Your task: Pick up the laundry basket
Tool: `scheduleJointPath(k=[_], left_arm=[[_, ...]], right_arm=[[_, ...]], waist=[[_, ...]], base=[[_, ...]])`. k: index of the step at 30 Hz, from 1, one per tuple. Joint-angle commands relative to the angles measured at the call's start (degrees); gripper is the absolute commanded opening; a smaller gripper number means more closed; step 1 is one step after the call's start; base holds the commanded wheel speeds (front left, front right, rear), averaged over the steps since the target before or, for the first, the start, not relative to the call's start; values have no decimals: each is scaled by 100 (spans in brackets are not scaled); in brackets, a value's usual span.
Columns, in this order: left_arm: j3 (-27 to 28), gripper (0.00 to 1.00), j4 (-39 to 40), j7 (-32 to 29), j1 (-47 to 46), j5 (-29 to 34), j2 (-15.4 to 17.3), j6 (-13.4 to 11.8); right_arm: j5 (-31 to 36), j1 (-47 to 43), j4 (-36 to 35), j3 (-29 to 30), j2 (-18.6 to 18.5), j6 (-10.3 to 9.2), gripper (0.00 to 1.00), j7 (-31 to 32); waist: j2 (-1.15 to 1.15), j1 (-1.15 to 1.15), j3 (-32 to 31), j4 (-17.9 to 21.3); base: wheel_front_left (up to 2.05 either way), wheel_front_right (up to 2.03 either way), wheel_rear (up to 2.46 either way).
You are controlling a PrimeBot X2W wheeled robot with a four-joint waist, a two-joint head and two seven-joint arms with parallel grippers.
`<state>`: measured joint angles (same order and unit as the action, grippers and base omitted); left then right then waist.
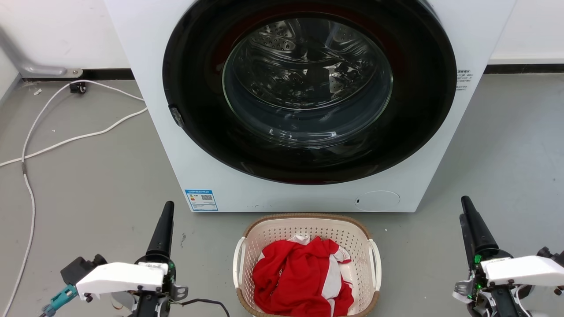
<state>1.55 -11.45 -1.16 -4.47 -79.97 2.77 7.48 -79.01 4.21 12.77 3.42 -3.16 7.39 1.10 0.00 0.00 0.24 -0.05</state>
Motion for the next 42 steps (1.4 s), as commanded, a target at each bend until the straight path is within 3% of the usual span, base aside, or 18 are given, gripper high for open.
scheduleJointPath(k=[1,20,42], left_arm=[[-78,100,181,76,-132,309,20,0],[-436,100,302,470,-54,2609,19,1],[-721,100,256,876,10,4694,39,-84]], right_arm=[[361,84,-155,-36,-24,4,100,-71],[2968,1,-315,-221,-14,7,100,-463],[5238,-96,-378,-401,-16,9,100,-783]], waist=[[0,0,2,3],[0,0,-28,-11],[0,0,-75,-47]], base=[[0,0,0],[0,0,0],[0,0,0]])
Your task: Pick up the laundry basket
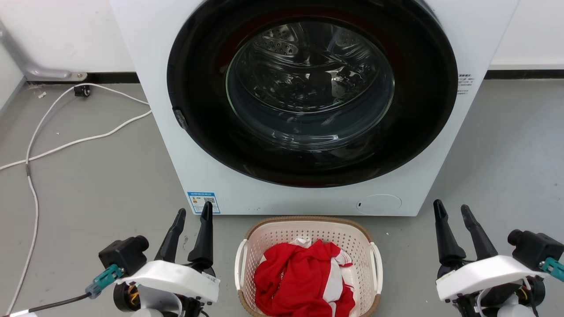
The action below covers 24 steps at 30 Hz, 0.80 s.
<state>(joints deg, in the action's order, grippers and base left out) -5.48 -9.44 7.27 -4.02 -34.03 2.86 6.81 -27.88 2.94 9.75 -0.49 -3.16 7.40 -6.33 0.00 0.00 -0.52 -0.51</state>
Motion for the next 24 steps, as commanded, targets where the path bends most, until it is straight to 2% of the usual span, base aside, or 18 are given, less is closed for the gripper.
scheduleJointPath(k=[1,24], left_arm=[[-21,100,56,54,-36,159,29,-33],[-149,100,-37,381,-15,1511,25,-157]], right_arm=[[195,28,-78,-10,-13,8,100,-43],[1613,-61,-30,-74,26,11,100,-269]], waist=[[0,0,-1,-2],[0,0,-27,-12]], base=[[0,0,0],[0,0,0]])
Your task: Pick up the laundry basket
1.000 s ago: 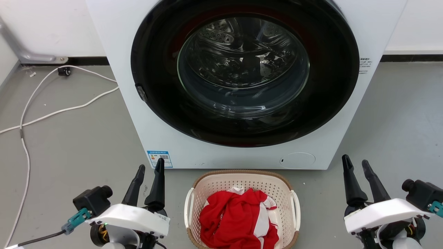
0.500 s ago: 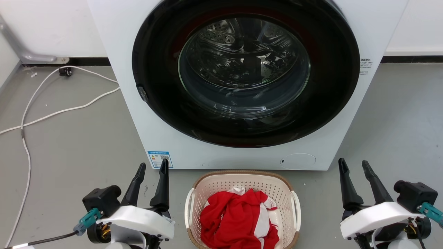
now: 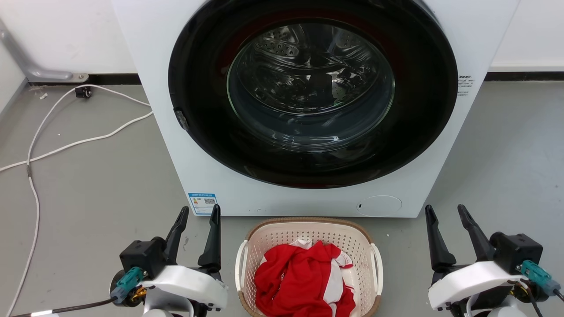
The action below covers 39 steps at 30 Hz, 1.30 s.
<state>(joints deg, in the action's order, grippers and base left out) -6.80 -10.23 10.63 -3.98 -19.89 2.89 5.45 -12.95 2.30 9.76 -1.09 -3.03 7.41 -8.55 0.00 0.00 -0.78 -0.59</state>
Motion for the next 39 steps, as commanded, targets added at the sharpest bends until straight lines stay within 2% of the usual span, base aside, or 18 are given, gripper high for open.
scheduleJointPath(k=[1,39], left_arm=[[-27,100,37,57,-20,149,21,-25],[-121,100,-252,470,-23,1473,2,-73]], right_arm=[[162,-5,-29,-19,14,10,100,-63],[1375,-194,-48,-49,22,7,100,-385]], waist=[[0,0,-4,-7],[0,0,-26,-9]], base=[[0,0,0],[0,0,0]])
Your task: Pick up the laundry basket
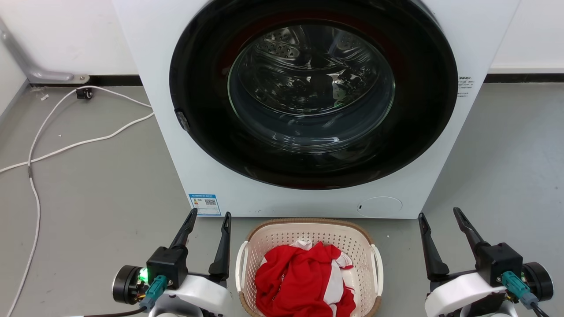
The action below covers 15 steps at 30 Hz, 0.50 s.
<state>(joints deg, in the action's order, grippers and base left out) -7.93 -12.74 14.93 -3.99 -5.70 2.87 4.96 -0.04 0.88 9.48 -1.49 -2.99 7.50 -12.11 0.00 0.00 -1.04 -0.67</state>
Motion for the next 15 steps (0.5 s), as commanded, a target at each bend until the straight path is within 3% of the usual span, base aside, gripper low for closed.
scheduleJointPath(k=[1,15], left_arm=[[-1,100,-11,37,-23,7,4,-21],[13,100,-86,29,20,-121,2,-38]], right_arm=[[54,-44,-18,-8,19,-2,100,-32],[-66,-34,26,39,19,-2,100,-77]], waist=[[0,0,1,-2],[0,0,9,25]], base=[[0,0,0],[0,0,0]])
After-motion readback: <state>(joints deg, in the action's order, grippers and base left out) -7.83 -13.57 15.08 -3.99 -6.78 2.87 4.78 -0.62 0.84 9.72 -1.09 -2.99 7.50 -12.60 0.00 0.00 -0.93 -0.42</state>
